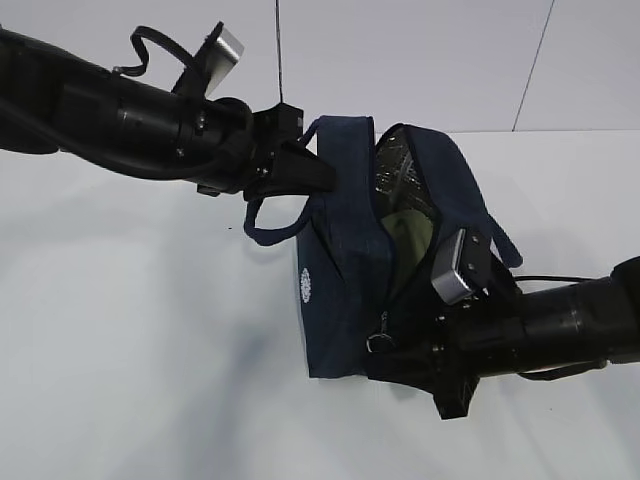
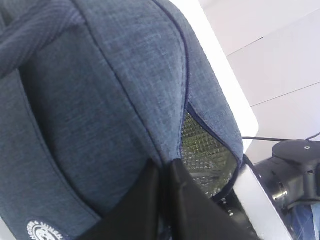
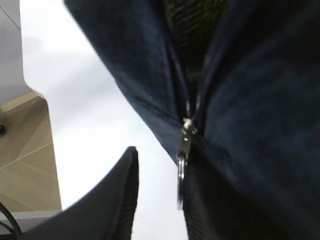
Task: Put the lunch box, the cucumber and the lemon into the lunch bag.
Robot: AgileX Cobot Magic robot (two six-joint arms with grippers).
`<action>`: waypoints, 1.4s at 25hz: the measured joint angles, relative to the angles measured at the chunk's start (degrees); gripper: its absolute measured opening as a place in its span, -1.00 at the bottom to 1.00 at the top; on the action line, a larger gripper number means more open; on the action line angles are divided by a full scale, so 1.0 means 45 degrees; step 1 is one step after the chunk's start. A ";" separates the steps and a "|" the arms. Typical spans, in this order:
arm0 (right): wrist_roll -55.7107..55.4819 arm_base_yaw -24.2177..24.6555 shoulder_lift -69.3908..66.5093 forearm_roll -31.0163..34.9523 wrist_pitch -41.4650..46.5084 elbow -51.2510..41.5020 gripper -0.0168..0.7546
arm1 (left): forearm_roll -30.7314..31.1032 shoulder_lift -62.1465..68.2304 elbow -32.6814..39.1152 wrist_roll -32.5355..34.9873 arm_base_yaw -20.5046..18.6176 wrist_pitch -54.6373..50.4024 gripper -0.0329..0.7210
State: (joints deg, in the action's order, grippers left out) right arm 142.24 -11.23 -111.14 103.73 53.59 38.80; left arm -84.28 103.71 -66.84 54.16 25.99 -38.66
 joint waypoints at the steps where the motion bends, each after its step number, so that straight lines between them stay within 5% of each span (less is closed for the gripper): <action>1: -0.0086 0.0000 0.0000 -0.0052 0.0000 0.0107 -0.35 | 0.0000 0.0000 0.0000 0.0000 0.0000 0.0000 -0.88; 35: -0.0543 0.0000 0.0000 -0.0080 -0.0463 0.0408 -0.35 | 0.0000 0.0000 0.0000 0.0000 0.0000 0.0000 -0.88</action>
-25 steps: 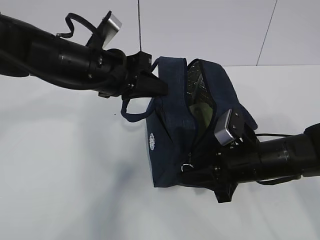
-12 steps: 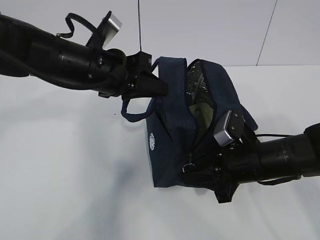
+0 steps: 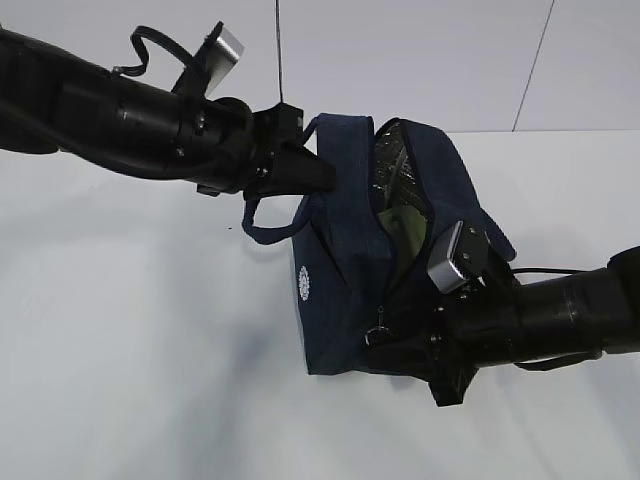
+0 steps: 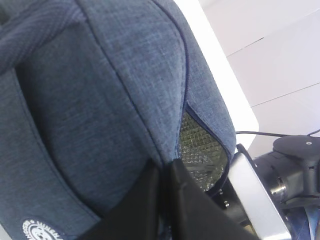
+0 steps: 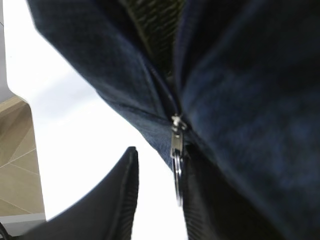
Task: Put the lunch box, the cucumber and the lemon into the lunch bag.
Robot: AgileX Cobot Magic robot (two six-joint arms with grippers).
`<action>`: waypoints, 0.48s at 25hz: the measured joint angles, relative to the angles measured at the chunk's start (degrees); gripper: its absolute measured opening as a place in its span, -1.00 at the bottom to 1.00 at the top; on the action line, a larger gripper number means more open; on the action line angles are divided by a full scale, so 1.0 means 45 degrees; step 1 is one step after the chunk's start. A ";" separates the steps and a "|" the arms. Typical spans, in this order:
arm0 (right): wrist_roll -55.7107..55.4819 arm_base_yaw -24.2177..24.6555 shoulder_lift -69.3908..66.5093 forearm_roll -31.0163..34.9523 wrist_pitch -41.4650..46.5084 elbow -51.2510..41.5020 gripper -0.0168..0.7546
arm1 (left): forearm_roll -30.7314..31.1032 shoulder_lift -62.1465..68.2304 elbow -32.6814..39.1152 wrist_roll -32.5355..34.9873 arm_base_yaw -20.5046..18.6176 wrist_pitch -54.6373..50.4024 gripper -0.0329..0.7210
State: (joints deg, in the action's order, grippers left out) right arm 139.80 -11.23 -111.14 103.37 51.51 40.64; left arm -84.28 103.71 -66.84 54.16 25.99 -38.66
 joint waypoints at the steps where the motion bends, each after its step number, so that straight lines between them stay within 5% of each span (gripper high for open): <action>1: 0.0000 0.0000 0.0000 0.0000 0.0000 0.0000 -0.35 | 0.0000 0.0000 0.0000 0.0000 0.0000 0.0000 -0.88; 6: 0.0000 0.0000 0.0000 0.0000 -0.0073 0.0000 -0.39 | 0.0000 0.0000 0.0000 0.0000 0.0000 0.0000 -0.88; 12: 0.0000 0.0000 0.0000 0.0000 -0.0074 0.0028 -0.72 | 0.0000 0.0000 0.0000 0.0000 0.0000 0.0000 -0.88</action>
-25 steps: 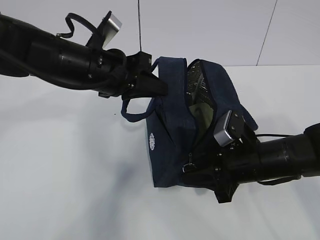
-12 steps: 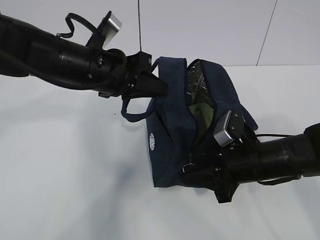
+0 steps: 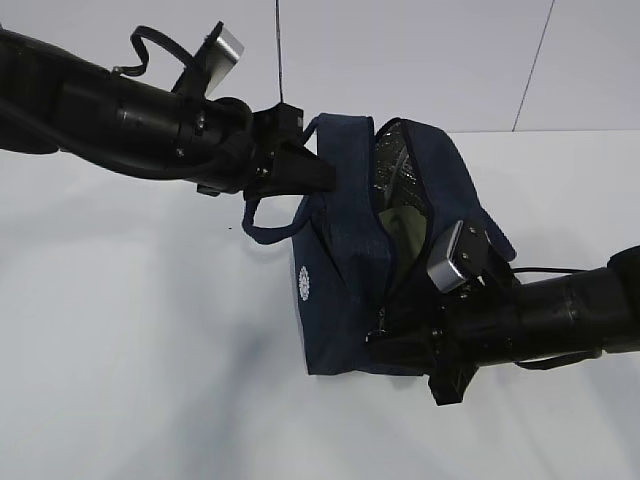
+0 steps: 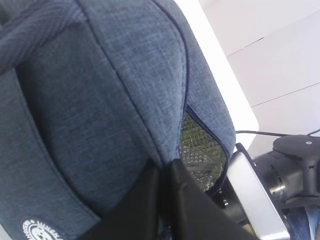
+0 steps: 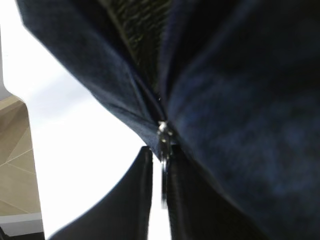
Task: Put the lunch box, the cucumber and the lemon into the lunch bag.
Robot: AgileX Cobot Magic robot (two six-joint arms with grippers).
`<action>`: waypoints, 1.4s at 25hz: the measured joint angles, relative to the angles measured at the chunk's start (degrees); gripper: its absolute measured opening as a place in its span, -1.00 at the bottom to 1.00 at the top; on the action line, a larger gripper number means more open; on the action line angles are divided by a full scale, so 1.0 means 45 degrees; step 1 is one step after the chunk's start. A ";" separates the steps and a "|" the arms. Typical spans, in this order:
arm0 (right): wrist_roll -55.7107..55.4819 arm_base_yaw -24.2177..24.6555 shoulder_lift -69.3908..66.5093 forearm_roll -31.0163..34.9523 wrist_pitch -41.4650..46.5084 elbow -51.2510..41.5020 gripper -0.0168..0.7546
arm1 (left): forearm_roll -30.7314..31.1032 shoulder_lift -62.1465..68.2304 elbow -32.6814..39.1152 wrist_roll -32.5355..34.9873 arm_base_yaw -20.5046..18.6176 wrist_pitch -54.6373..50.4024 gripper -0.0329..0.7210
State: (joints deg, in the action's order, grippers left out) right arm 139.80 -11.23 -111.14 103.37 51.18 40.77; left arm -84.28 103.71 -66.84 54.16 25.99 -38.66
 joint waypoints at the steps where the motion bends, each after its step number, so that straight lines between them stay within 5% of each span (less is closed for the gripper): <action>1: 0.0000 0.0000 0.0000 0.0000 0.0000 -0.0001 -0.75 | 0.0000 0.0000 0.0000 0.0000 0.0000 0.0000 -0.88; 27: -0.0129 0.0000 0.0000 -0.0060 -0.0023 -0.0001 -0.94 | 0.0000 0.0000 0.0000 0.0000 0.0000 0.0000 -0.88; 35: -0.1324 0.0000 0.0000 -0.1559 -0.0113 -0.0001 -0.94 | 0.0101 0.0000 0.0000 0.0000 0.0000 -0.0048 -0.88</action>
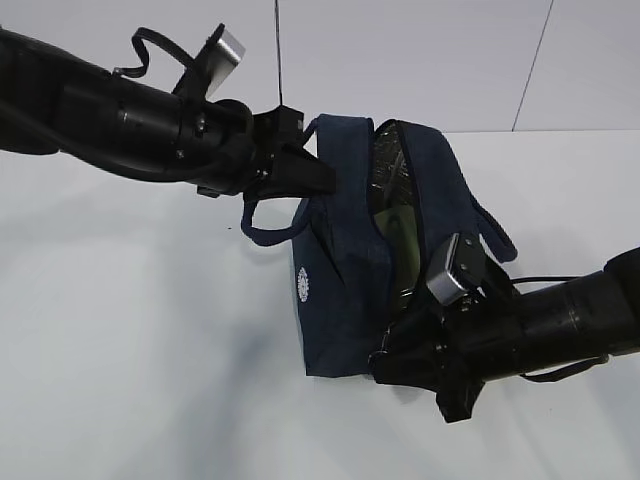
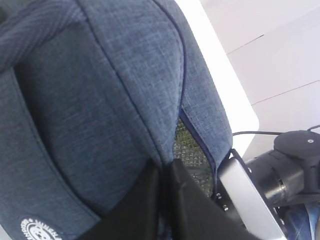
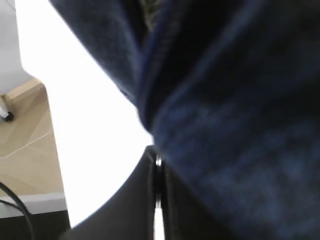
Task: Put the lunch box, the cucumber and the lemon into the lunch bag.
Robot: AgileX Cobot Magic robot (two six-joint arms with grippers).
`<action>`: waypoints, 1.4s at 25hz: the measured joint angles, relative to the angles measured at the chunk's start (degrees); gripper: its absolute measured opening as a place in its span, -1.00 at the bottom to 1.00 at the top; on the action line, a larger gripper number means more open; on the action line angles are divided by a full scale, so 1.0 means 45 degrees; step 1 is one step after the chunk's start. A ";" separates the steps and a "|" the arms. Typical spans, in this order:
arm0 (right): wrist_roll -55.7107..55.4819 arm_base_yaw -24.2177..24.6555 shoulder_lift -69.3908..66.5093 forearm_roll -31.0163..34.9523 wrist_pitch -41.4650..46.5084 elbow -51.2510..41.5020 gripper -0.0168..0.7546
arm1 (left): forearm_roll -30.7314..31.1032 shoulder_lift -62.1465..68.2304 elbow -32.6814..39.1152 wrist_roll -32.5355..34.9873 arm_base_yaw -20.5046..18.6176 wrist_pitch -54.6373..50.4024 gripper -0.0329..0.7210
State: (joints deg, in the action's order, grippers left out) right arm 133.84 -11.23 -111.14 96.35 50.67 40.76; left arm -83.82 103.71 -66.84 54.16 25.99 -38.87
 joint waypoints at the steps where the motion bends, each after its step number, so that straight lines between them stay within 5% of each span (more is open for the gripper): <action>1: -0.0105 0.0000 0.0000 -0.0109 0.0000 0.0000 -0.94 | 0.0001 0.0000 0.0000 0.0000 0.0000 0.0000 -0.88; 16: -0.2665 0.0000 0.1716 -0.2576 -0.1369 0.0000 -0.94 | 0.0001 0.0000 0.0000 0.0000 0.0000 -0.0021 -0.88; 35: -0.3634 0.0000 0.3488 -0.3032 -0.1293 -0.0023 -0.94 | 0.0001 0.0000 0.0000 0.0000 0.0000 -0.0021 -0.88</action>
State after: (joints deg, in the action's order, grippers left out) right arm 117.49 -11.23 -95.44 82.71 44.85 40.66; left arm -83.82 103.71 -66.84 54.16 25.99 -38.96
